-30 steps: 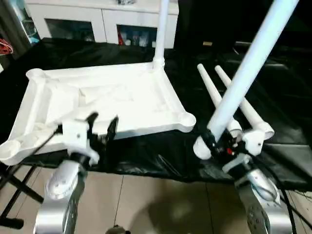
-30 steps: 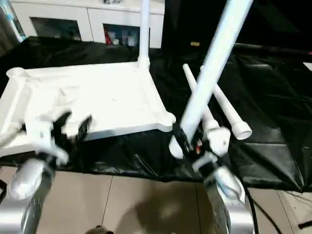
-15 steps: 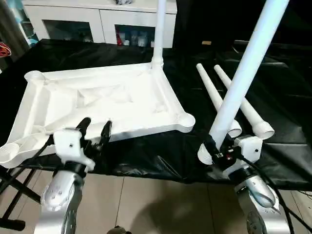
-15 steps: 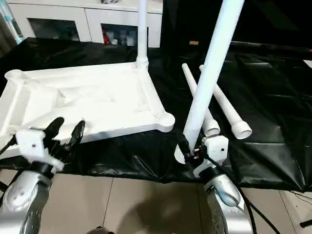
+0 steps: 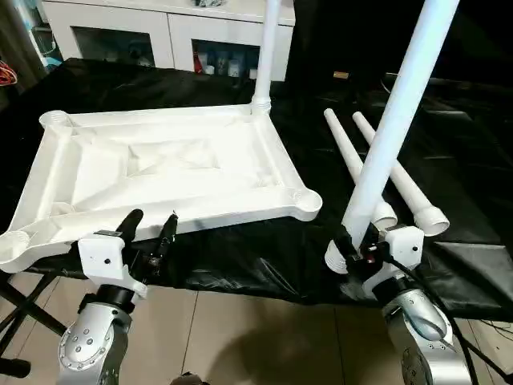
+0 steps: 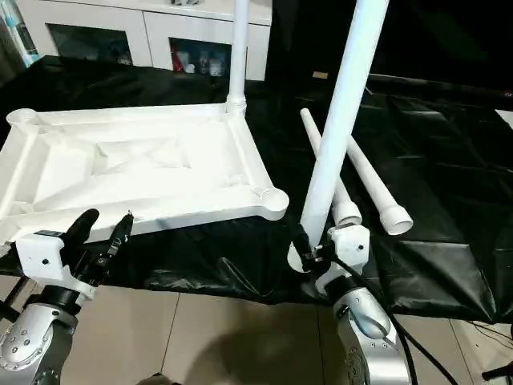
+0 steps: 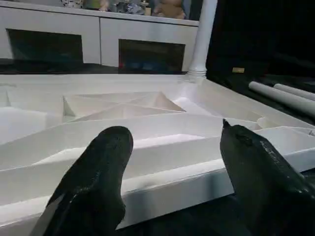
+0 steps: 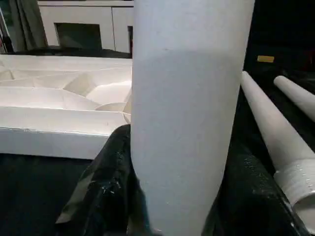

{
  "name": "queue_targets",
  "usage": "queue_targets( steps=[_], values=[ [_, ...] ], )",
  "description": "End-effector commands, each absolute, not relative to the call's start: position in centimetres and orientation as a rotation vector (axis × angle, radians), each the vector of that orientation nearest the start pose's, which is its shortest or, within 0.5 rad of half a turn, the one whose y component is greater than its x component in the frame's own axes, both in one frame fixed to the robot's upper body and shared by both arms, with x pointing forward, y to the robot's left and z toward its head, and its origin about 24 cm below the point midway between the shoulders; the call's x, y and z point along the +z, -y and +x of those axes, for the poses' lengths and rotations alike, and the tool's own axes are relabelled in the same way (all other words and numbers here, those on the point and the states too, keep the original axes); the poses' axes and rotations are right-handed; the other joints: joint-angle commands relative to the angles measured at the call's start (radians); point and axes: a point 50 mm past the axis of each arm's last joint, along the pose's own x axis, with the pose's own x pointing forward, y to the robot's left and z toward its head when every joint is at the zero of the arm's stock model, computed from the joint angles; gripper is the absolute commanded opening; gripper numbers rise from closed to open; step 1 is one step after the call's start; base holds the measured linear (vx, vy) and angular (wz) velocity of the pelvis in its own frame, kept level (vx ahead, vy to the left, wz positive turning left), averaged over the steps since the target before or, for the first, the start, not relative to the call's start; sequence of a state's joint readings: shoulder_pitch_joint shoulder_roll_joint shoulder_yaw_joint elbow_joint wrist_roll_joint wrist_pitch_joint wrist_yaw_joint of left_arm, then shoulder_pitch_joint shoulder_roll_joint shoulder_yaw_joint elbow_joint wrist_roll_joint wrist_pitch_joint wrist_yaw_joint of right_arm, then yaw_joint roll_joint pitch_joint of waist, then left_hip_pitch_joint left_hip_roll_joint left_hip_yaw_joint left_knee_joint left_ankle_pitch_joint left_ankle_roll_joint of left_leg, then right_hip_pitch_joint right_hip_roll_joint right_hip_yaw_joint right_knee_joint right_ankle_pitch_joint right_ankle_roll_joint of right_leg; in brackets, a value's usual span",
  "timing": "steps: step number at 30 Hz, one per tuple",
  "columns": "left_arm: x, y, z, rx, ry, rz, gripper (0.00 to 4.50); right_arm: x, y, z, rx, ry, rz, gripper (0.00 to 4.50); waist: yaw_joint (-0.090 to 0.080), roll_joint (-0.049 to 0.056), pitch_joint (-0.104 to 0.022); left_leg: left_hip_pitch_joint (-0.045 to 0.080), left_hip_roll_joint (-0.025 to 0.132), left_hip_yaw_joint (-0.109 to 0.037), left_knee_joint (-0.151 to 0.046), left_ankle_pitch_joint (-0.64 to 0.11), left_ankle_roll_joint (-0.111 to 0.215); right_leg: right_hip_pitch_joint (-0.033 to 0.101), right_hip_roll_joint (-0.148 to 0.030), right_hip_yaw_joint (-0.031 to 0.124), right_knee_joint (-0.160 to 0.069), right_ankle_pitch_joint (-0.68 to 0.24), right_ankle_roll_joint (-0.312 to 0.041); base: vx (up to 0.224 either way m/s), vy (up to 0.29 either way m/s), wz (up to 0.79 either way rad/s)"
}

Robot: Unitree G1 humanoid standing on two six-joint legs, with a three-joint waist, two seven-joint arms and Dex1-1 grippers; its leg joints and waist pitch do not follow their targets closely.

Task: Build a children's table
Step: Rotate leg to tighten

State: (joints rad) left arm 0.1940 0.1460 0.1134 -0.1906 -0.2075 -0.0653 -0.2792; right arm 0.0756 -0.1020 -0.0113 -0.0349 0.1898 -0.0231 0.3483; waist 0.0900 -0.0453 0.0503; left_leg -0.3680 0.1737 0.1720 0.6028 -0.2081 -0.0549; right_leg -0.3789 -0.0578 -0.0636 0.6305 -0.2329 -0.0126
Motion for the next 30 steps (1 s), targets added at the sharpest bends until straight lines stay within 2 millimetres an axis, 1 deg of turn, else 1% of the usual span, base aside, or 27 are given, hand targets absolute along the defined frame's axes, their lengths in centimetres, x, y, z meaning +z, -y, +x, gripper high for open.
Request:
queue_targets(
  steps=[1,8,30],
  values=[
    [5.57,-19.64,21.16,-0.148,0.091,-0.019,3.32,4.07,16.04,23.88,0.311,0.019,0.080,1.86,0.002,0.007,-0.042,0.007,0.066,-0.027,-0.088,-0.197,0.016,0.036,-0.088,0.065,-0.083,-0.084,-0.113,0.000,0.000,0.00],
    [5.57,-19.64,21.16,-0.148,0.091,-0.019,3.32,4.07,16.04,23.88,0.311,0.019,0.080,1.86,0.003,0.007,-0.043,0.008,0.066,-0.027,-0.086,-0.186,0.021,0.036,-0.087,0.064,-0.081,-0.069,-0.122,0.000,0.000,0.00],
    [5.57,-19.64,21.16,-0.148,0.091,-0.019,3.32,4.07,16.04,23.88,0.311,0.019,0.080,1.86,0.003,0.006,-0.044,0.008,0.065,-0.026,-0.083,-0.168,0.028,0.038,-0.087,0.063,-0.078,-0.046,-0.129,0.000,0.000,0.00]
  ],
)
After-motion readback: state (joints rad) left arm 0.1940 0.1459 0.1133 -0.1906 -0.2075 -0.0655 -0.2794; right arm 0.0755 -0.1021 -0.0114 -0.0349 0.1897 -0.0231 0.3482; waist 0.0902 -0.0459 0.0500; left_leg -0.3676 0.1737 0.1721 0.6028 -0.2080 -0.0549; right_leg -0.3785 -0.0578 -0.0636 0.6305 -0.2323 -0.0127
